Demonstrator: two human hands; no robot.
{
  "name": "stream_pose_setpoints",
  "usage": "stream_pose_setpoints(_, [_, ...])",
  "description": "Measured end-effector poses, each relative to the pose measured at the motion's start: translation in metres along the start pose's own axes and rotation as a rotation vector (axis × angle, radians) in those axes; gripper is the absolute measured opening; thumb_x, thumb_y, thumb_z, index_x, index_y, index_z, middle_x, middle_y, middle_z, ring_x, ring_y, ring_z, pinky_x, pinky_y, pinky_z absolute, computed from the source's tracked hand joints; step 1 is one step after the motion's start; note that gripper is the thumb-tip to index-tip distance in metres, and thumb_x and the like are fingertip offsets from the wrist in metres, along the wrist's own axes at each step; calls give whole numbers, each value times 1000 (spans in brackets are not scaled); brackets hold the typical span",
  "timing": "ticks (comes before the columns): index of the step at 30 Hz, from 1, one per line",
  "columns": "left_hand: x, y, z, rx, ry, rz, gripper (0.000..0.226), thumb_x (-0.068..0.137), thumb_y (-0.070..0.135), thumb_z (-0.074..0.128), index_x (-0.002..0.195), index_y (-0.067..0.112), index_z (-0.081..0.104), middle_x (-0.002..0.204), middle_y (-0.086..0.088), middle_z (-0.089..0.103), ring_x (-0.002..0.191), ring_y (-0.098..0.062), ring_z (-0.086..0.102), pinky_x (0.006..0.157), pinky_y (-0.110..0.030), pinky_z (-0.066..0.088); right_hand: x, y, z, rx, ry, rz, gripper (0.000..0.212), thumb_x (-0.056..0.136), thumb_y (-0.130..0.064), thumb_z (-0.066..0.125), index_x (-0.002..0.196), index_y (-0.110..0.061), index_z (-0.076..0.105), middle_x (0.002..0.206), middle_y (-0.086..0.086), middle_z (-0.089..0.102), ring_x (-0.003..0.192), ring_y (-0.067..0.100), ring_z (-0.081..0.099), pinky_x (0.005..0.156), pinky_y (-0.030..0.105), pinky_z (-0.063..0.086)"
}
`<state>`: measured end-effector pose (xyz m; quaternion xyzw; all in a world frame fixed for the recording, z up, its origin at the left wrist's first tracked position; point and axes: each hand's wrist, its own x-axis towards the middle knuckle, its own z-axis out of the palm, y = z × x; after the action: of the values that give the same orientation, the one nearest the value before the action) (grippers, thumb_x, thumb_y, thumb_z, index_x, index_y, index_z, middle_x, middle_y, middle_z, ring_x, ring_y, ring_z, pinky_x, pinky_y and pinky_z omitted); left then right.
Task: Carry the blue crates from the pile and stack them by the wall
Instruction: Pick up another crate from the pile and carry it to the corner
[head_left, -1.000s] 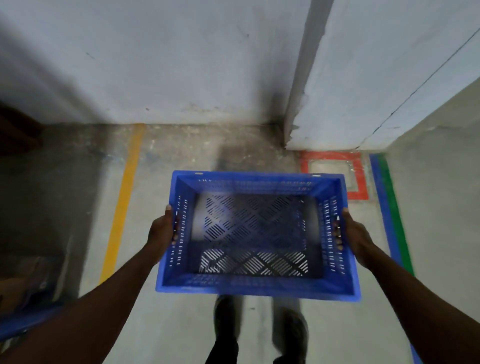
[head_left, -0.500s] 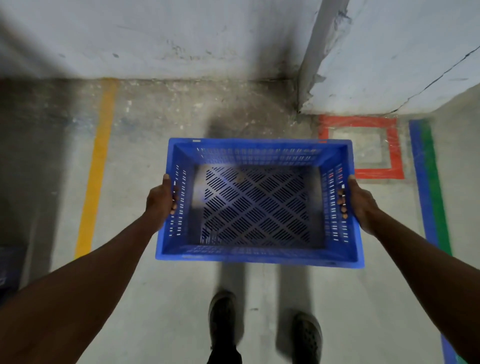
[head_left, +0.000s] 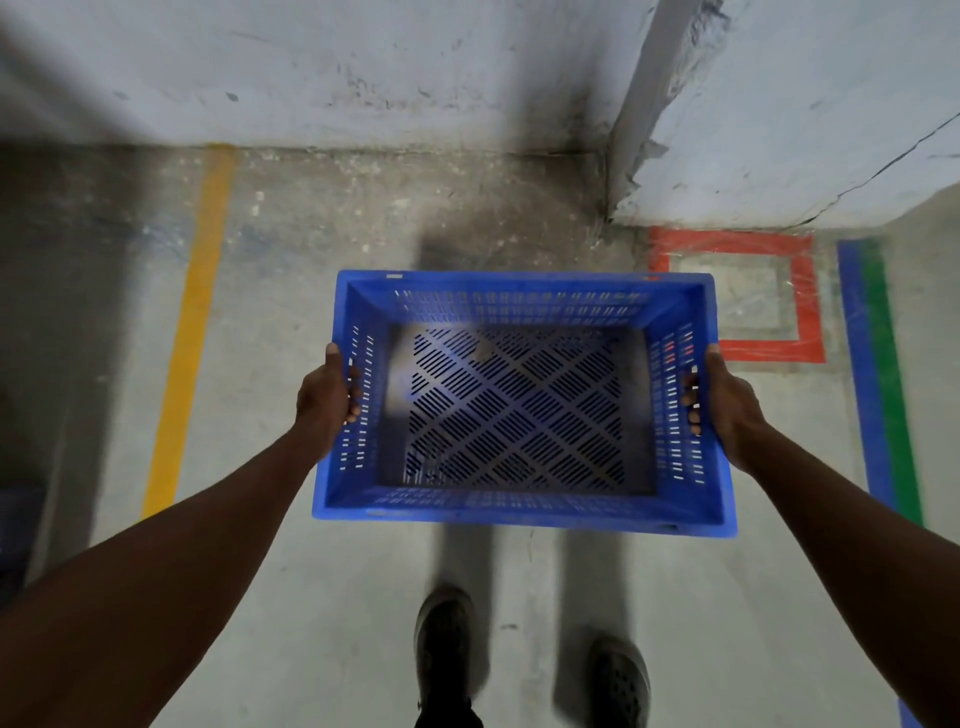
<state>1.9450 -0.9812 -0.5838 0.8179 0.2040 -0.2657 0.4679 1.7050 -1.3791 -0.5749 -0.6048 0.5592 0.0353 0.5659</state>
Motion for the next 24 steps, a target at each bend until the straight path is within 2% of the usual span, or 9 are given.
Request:
stream_pose_setpoints(6, [4, -5, -6, 87, -46, 46, 55, 105, 58, 30, 90, 14, 58, 70, -9, 60, 54, -23, 52, 54, -31, 43, 4, 3, 2, -12, 26, 16, 58, 102, -64, 35, 87, -14, 60, 78, 11, 61, 60, 23, 51, 60, 35, 43])
stream_pose_setpoints(9, [1, -5, -7, 155, -28, 65, 50, 105, 55, 33, 99, 13, 60, 84, -11, 64, 60, -22, 57, 59, -32, 46, 8, 6, 0, -52, 20, 23, 58, 102, -62, 37, 98, -11, 62, 90, 14, 65, 66, 25, 57, 66, 37, 45])
stream_pose_setpoints(13, [-23, 5, -18, 382, 96, 121, 49, 102, 57, 36, 109, 14, 58, 103, -11, 65, 95, -34, 63, 85, -42, 52, -15, -3, -10, -268, 56, 15, 72, 91, -70, 47, 128, -9, 60, 121, 15, 68, 100, 32, 67, 82, 39, 51])
stream_pose_setpoints(15, [-46, 18, -31, 374, 136, 133, 54, 98, 62, 39, 114, 14, 59, 111, -11, 67, 103, -35, 64, 93, -48, 53, -46, -19, -19, -316, 86, -22, 67, 96, -62, 50, 138, -11, 55, 132, 15, 63, 113, 32, 62, 92, 39, 48])
stream_pose_setpoints(17, [-75, 36, -47, 310, 120, 120, 51, 98, 58, 42, 117, 14, 60, 115, -12, 69, 105, -33, 64, 93, -47, 52, -84, -38, -29, -295, 66, -43, 53, 100, -53, 51, 132, -12, 59, 131, 12, 64, 106, 26, 60, 88, 35, 44])
stream_pose_setpoints(20, [-141, 81, -72, -16, -64, 71, 38, 105, 45, 45, 111, 13, 64, 101, -12, 72, 89, -27, 66, 80, -39, 52, -159, -80, -48, -48, -38, 8, 32, 102, -43, 54, 109, -14, 67, 114, 13, 71, 87, 22, 62, 77, 36, 49])
stream_pose_setpoints(22, [-191, 111, -96, -105, -136, 86, 40, 107, 42, 42, 111, 10, 66, 93, -12, 70, 78, -25, 65, 72, -33, 51, -219, -110, -61, 106, -106, 31, 31, 104, -34, 53, 110, -7, 67, 101, 15, 69, 76, 21, 62, 66, 28, 50])
stream_pose_setpoints(24, [-242, 137, -121, -150, -155, 103, 44, 107, 44, 41, 113, 9, 67, 89, -11, 71, 72, -23, 65, 70, -32, 50, -280, -137, -74, 138, -152, -4, 31, 105, -30, 51, 110, -5, 68, 100, 16, 69, 77, 24, 64, 66, 29, 51])
